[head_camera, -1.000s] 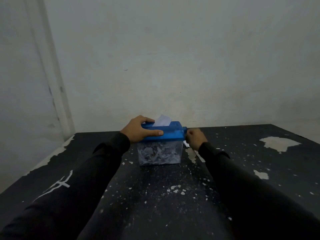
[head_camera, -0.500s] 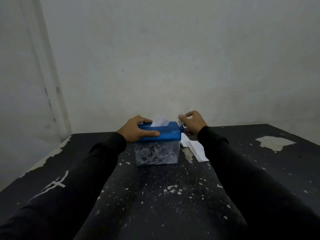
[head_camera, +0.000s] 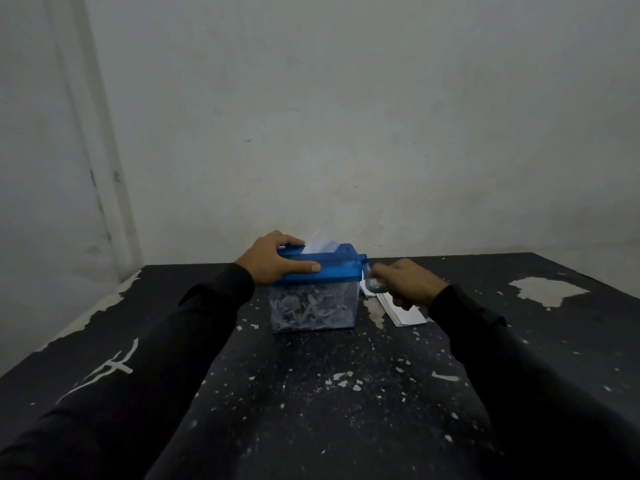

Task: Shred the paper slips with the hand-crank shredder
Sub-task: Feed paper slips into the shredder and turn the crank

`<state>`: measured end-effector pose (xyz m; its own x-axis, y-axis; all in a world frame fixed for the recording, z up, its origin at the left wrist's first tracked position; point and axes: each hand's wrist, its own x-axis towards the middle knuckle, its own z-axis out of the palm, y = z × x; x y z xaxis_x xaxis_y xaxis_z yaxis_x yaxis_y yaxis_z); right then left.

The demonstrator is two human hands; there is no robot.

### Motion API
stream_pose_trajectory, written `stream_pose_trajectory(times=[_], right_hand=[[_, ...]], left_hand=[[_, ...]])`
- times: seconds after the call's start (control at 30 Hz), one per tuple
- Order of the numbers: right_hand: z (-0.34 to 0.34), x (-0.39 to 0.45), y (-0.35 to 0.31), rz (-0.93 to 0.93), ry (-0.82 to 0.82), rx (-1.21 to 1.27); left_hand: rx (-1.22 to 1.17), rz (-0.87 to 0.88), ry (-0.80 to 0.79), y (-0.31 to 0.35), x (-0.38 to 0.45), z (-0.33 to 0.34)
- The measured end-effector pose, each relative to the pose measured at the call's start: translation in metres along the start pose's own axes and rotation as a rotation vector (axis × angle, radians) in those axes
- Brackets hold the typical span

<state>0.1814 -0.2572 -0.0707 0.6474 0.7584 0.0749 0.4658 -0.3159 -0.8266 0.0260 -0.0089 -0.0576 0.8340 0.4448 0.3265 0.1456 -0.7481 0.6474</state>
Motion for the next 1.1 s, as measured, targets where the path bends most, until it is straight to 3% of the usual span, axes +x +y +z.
stream_pose_trajectory(times=[0.1, 0.23, 0.33, 0.5, 0.6, 0.7, 0.8, 0.97, 1.1], right_hand=[[-0.012, -0.004, 0.0, -0.023, -0.14, -0.167], [-0.022, -0.01, -0.002, -0.123, -0.16, 0.134], [-0.021, -0.001, -0.019, -0.197, 0.011, 0.172], [0.003, 0.052, -0.028, -0.221, 0.458, 0.252], [0.019, 0.076, -0.023, -0.178, 0.566, 0.242], [0.035, 0.081, 0.005, -0.044, 0.475, 0.017], [0.046, 0.054, 0.031, 0.038, 0.328, -0.018], [0.035, -0.003, 0.014, -0.104, 0.349, 0.168], [0.014, -0.003, -0.014, -0.151, 0.215, 0.455]], left_hand=[[-0.006, -0.003, -0.007, 0.001, 0.0, -0.001], [0.006, 0.011, -0.029, 0.001, 0.0, -0.002], [0.017, 0.019, -0.027, -0.001, 0.001, -0.004], [0.008, 0.04, -0.019, -0.005, 0.001, -0.002], [0.01, 0.051, -0.021, -0.003, 0.002, -0.003], [-0.014, 0.039, -0.014, -0.004, 0.001, -0.001], [-0.033, 0.037, -0.018, -0.005, 0.002, 0.0], [-0.006, 0.036, -0.014, -0.006, 0.007, -0.002], [-0.016, 0.043, -0.027, -0.004, 0.004, -0.002]])
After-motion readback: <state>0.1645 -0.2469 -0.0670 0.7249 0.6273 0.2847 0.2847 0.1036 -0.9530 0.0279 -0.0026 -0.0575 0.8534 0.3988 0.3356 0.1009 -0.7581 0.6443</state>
